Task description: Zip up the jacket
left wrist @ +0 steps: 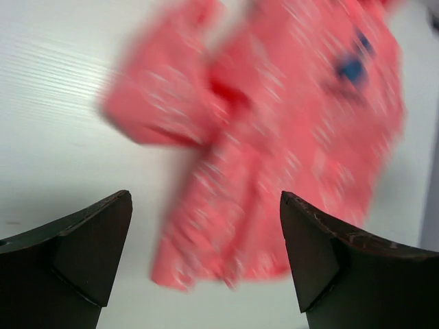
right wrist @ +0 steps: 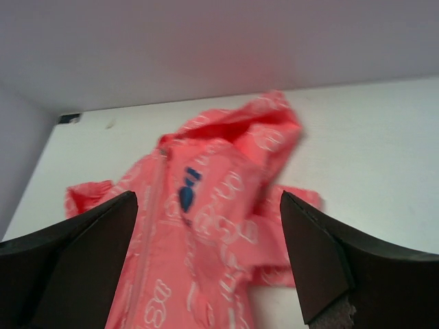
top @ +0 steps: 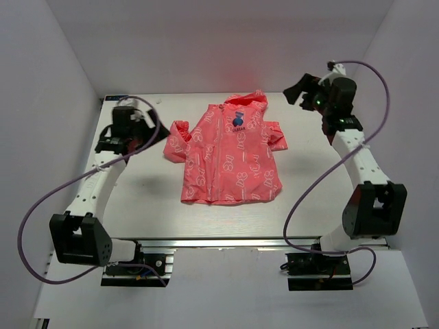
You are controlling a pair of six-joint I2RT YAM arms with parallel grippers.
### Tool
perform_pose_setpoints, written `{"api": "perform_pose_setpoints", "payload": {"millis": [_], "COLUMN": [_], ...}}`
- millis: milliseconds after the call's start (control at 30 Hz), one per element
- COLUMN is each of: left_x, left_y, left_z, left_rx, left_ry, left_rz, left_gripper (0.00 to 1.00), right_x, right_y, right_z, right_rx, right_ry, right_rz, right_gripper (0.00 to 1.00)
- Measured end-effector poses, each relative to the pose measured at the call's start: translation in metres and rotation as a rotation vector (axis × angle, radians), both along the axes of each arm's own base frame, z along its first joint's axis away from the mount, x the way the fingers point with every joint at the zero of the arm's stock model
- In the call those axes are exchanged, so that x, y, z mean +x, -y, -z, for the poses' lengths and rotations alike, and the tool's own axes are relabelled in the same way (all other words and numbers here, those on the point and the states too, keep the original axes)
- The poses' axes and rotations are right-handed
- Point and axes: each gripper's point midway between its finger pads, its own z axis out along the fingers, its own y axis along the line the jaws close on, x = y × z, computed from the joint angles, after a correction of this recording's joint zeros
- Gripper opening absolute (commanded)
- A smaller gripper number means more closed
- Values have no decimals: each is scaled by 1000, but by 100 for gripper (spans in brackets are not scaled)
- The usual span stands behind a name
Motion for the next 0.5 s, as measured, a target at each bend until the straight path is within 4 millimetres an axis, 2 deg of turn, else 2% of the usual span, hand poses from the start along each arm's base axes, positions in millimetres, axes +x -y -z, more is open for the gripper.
{"api": "perform_pose_setpoints", "payload": {"millis": [67, 133, 200, 267, 400, 500], "left_x": [19, 24, 23, 22, 19, 17], "left_y": [-56, -112, -150, -163, -158, -157], "left_z": [10, 23, 31, 35, 45, 46], "left_rx": [12, 14, 14, 17, 23, 42], "left_ry": [4, -13, -24, -10, 24, 38], "left_rz": [-173, -331, -440, -480, -467, -452], "left_gripper": [98, 98, 98, 98, 98, 98], "right_x": [-12, -22, -29, -36, -56, -72], "right_y": [31, 52, 65, 73, 82, 84], "right_z": [15, 36, 59, 77, 105, 118], "right_rx": [-6, -20, -41, -67, -111, -123], "right_ry": [-51, -118, -195, -254, -318, -336], "right_rz": [106, 190, 253, 293, 335, 344], "right_gripper": [89, 89, 89, 89, 89, 90]}}
